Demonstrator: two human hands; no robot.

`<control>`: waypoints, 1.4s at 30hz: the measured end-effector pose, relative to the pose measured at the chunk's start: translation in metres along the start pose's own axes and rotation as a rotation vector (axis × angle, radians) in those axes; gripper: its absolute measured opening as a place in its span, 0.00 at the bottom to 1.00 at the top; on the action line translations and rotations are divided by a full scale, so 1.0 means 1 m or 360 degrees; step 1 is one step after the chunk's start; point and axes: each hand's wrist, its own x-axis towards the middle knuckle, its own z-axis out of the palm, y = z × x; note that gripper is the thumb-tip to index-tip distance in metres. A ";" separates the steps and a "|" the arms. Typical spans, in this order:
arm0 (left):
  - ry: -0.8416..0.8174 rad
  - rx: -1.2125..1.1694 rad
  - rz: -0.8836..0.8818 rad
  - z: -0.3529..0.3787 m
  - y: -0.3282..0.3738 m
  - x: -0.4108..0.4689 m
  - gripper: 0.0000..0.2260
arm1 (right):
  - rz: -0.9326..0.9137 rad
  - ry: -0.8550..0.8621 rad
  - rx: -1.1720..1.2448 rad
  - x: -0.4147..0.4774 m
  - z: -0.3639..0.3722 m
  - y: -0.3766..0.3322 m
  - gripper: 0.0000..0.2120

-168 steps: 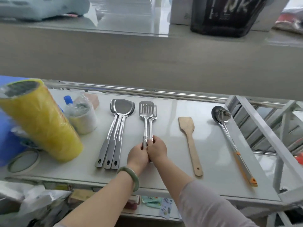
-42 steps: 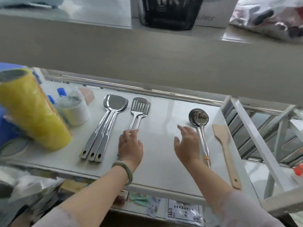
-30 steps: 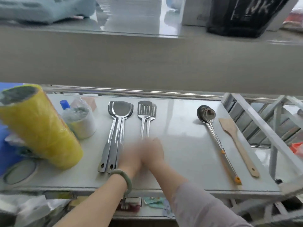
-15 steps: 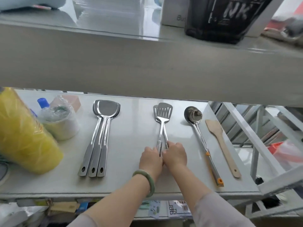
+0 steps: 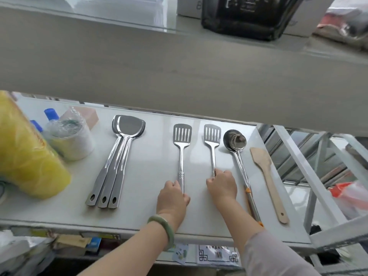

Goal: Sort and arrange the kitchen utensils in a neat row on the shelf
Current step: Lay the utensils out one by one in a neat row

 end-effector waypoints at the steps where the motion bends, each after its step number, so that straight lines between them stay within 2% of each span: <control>1: -0.0007 0.0033 -0.0003 -0.002 0.000 0.002 0.12 | -0.0004 -0.0006 -0.0006 0.001 0.000 0.000 0.19; 11: -0.0084 0.0190 0.0054 -0.011 0.012 0.020 0.16 | 0.0008 0.0061 -0.0036 -0.001 -0.002 0.004 0.21; 13: 0.0098 0.0153 0.0138 -0.022 -0.006 0.015 0.17 | -0.0048 0.0166 -0.0049 -0.004 0.002 -0.008 0.22; 16: 0.0616 0.0022 0.0292 -0.050 -0.054 0.014 0.17 | -0.0332 0.0241 0.0063 -0.015 0.015 -0.046 0.23; 18: 0.0902 0.0025 0.0236 -0.067 -0.095 0.017 0.16 | -0.0562 0.0146 0.0168 -0.027 0.031 -0.079 0.23; 19: 0.0959 0.0030 0.0156 -0.075 -0.115 0.018 0.17 | -0.0643 0.0059 0.0221 -0.036 0.040 -0.096 0.23; 20: 0.0929 0.0001 0.0065 -0.083 -0.133 0.018 0.17 | -0.0696 -0.0046 0.0270 -0.045 0.050 -0.113 0.23; 23: 0.0613 -0.0159 -0.0187 -0.099 -0.170 0.016 0.18 | -0.0704 -0.0349 0.0370 -0.073 0.082 -0.161 0.24; 26: 0.0392 -0.0216 -0.0144 -0.101 -0.185 0.014 0.19 | -0.0583 -0.0489 0.0432 -0.090 0.107 -0.192 0.26; 31: 0.0309 -0.0152 -0.0030 -0.099 -0.190 0.020 0.20 | -0.0374 -0.0418 0.0425 -0.092 0.120 -0.210 0.22; 34: 0.0162 -0.0066 -0.0024 -0.103 -0.185 0.022 0.23 | -0.0280 -0.0403 0.0392 -0.088 0.122 -0.215 0.23; 38: 0.0101 0.0187 -0.0059 -0.107 -0.177 0.027 0.24 | -0.0248 -0.0348 0.0314 -0.085 0.121 -0.213 0.26; 42: 0.0087 0.0256 -0.0093 -0.106 -0.173 0.028 0.27 | -0.0238 -0.0284 0.0186 -0.079 0.114 -0.198 0.27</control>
